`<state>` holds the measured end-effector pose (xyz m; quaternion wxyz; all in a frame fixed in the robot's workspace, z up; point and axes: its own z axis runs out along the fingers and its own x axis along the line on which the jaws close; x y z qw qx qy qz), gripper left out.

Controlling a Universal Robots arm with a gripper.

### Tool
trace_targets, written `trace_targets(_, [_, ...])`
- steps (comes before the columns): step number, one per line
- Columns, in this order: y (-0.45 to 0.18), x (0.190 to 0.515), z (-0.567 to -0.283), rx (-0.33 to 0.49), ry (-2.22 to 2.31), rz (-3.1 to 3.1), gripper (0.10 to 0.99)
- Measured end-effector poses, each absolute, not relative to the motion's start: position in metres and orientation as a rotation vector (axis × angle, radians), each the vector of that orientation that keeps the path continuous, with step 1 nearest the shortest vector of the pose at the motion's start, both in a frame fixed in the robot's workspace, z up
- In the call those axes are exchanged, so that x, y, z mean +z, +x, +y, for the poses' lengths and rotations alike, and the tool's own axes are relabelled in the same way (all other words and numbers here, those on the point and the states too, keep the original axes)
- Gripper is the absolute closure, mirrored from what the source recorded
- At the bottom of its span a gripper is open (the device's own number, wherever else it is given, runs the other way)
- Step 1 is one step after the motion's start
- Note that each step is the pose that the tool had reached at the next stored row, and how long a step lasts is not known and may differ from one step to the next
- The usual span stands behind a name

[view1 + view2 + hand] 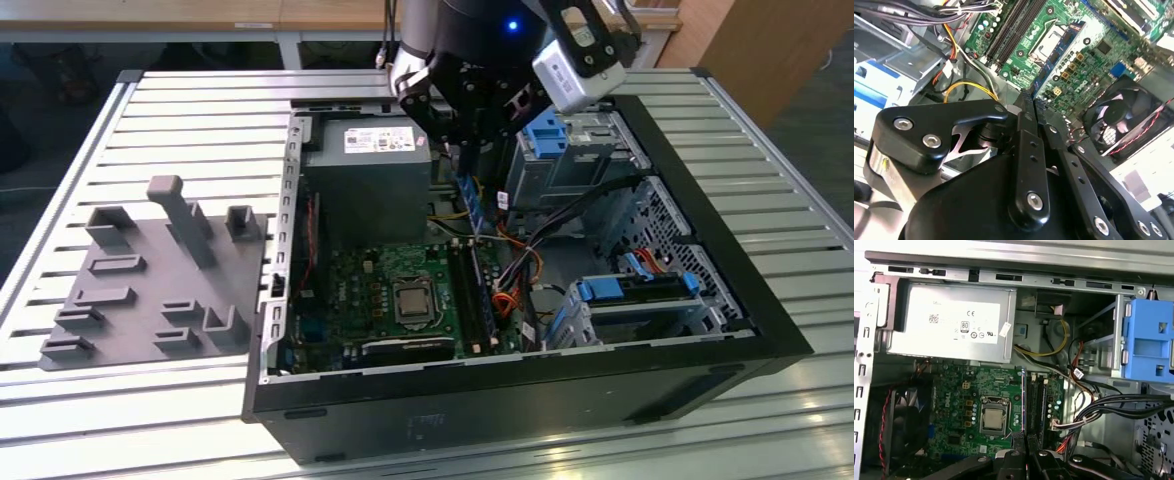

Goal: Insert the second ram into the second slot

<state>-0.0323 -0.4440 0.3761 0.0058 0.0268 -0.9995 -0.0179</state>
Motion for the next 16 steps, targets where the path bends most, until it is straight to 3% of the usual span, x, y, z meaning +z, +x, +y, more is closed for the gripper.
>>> trace_targets(16, [-0.0323, 0.3755, -0.4445, -0.055, -0.248, -3.123, 0.953])
